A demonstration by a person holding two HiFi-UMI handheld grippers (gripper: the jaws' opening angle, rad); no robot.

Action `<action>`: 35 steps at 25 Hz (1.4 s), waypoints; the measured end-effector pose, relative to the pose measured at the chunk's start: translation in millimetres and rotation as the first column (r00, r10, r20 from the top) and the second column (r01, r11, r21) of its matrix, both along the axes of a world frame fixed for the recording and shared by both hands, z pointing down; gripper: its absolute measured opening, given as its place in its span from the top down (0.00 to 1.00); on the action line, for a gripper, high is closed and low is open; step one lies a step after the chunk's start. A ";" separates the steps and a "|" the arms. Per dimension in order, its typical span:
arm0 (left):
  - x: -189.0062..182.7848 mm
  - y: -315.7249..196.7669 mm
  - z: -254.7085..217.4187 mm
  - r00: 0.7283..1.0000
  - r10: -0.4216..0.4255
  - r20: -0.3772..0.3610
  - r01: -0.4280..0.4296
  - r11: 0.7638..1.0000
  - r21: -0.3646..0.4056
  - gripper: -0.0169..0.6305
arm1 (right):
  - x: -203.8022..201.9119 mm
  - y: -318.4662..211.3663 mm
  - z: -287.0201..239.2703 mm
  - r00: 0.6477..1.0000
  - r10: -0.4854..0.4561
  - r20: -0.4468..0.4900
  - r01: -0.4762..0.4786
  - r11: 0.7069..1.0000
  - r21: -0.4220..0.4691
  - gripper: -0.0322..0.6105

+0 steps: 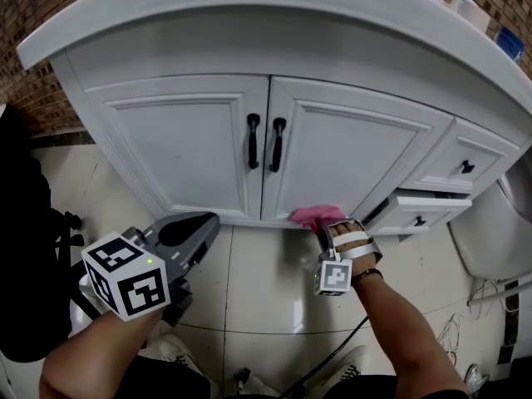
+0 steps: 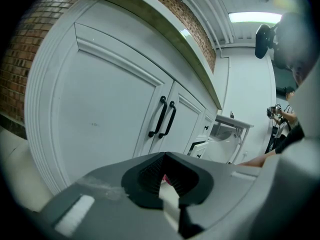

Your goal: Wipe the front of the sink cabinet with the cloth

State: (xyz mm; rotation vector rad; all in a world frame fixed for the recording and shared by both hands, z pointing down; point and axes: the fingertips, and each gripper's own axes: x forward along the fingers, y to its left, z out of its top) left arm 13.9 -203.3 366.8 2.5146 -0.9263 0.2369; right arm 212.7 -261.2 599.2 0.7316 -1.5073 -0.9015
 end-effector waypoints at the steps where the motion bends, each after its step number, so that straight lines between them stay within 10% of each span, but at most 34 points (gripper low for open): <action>1: -1.7 0.1 -0.6 1.000 -0.003 -0.001 0.003 1.000 0.000 0.96 | 3.1 0.2 8.0 1.000 0.006 -0.011 -0.007 1.000 -0.012 0.79; 18: 8.2 9.2 -5.5 1.000 0.020 0.023 -0.021 0.999 0.037 0.96 | 0.2 22.9 -10.1 0.993 0.104 0.057 -0.096 0.987 -0.127 0.79; 27: 7.4 21.1 -33.3 0.998 0.038 -0.042 -0.035 0.997 0.075 0.96 | 13.2 46.0 -197.9 0.961 0.059 0.272 -0.105 0.982 0.156 0.79; 35: 8.0 22.1 -33.4 0.999 0.036 -0.038 -0.032 0.996 0.085 0.96 | 76.7 33.9 -365.0 0.886 0.089 0.455 -0.314 0.837 0.447 0.79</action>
